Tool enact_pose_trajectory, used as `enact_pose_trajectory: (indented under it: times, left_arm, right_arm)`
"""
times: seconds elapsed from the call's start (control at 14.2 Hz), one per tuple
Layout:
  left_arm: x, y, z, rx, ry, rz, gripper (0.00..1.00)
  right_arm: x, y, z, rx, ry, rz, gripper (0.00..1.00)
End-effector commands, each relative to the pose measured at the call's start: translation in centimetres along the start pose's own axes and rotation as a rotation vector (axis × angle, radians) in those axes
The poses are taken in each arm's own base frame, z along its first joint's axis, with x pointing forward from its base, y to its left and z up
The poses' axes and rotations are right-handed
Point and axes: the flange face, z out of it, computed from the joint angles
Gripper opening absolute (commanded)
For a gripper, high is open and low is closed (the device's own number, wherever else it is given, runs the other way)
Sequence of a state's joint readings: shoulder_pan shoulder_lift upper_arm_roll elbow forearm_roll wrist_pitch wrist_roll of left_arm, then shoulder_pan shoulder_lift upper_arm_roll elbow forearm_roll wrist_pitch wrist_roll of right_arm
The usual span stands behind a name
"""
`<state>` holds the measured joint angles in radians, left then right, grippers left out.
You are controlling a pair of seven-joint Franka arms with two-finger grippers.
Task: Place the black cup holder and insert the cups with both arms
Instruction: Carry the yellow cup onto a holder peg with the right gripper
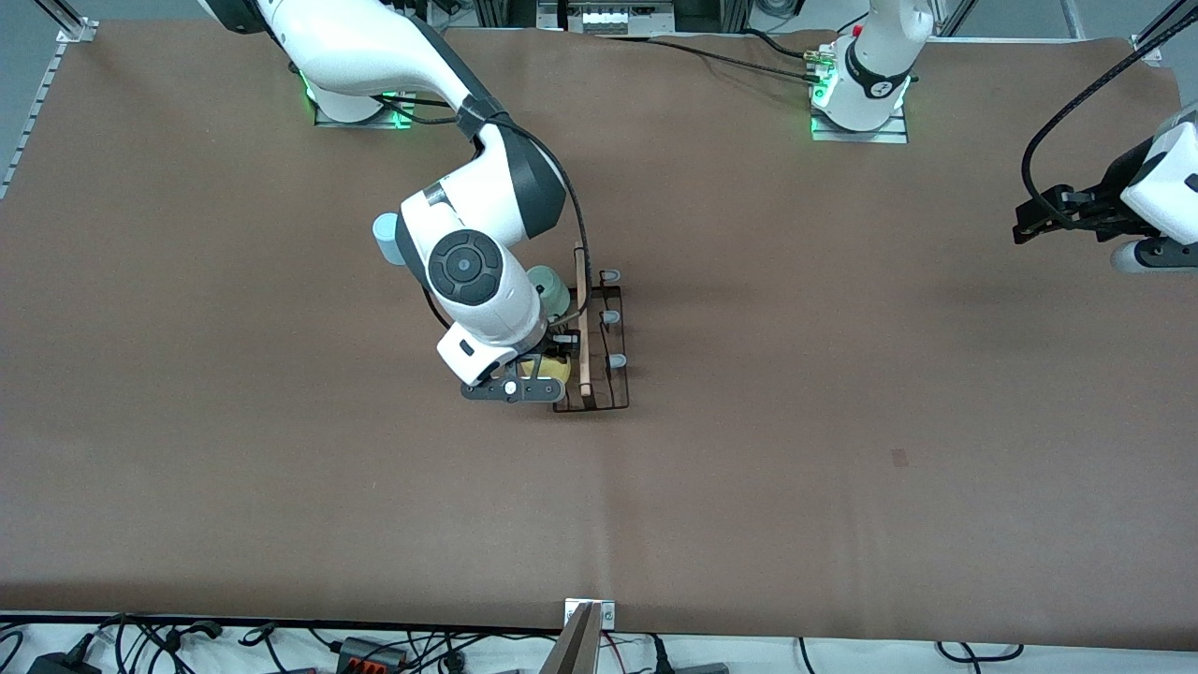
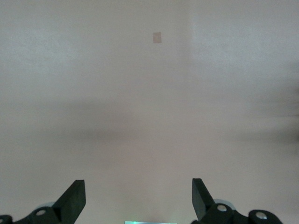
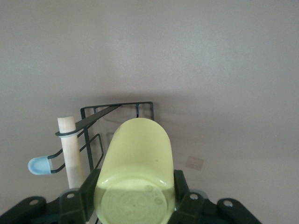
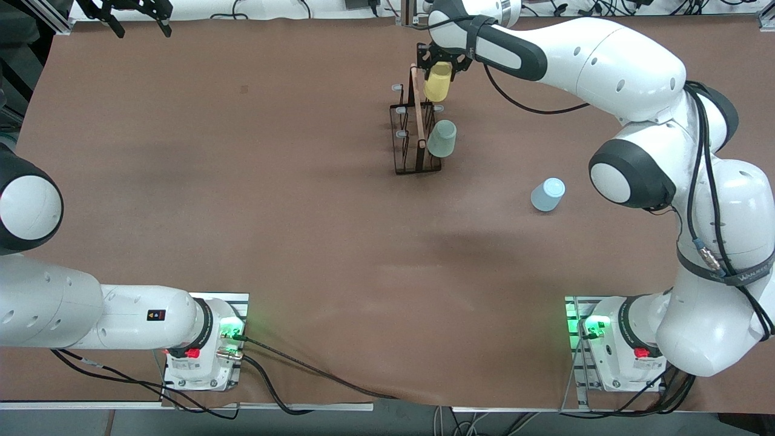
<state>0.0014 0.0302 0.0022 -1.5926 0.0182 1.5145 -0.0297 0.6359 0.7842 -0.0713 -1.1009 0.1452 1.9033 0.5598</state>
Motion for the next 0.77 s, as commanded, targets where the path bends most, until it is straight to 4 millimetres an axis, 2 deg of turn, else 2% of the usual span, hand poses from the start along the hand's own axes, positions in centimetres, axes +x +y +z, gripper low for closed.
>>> enact_pose_trajectory:
  times: [0.0, 0.28, 0.35, 0.42, 0.56, 0.7]
  left_arm:
    - [0.0, -0.3, -0.2, -0.010, 0.010, 0.020, 1.00]
    - [0.0, -0.4, -0.2, -0.010, 0.010, 0.018, 1.00]
    - [0.0, -0.3, -0.2, -0.010, 0.010, 0.020, 1.00]
    - [0.0, -0.4, -0.2, -0.010, 0.010, 0.018, 1.00]
    - [0.0, -0.4, -0.2, -0.010, 0.010, 0.018, 1.00]
    - [-0.1, -0.4, -0.2, -0.011, 0.008, 0.018, 1.00]
  right_arm:
    - [0.2, -0.4, 1.1, 0.004, 0.014, 0.014, 0.27]
    - [0.2, -0.3, 2.7, -0.008, 0.002, 0.009, 0.30]
    - [0.2, -0.3, 3.3, -0.011, -0.005, 0.018, 0.49]
    - [0.2, -0.3, 3.5, -0.012, -0.006, 0.034, 0.98]
    - [0.0, -0.7, 2.9, -0.009, 0.000, 0.040, 1.00]
    - [0.0, -0.5, 1.0, -0.002, 0.011, 0.044, 1.00]
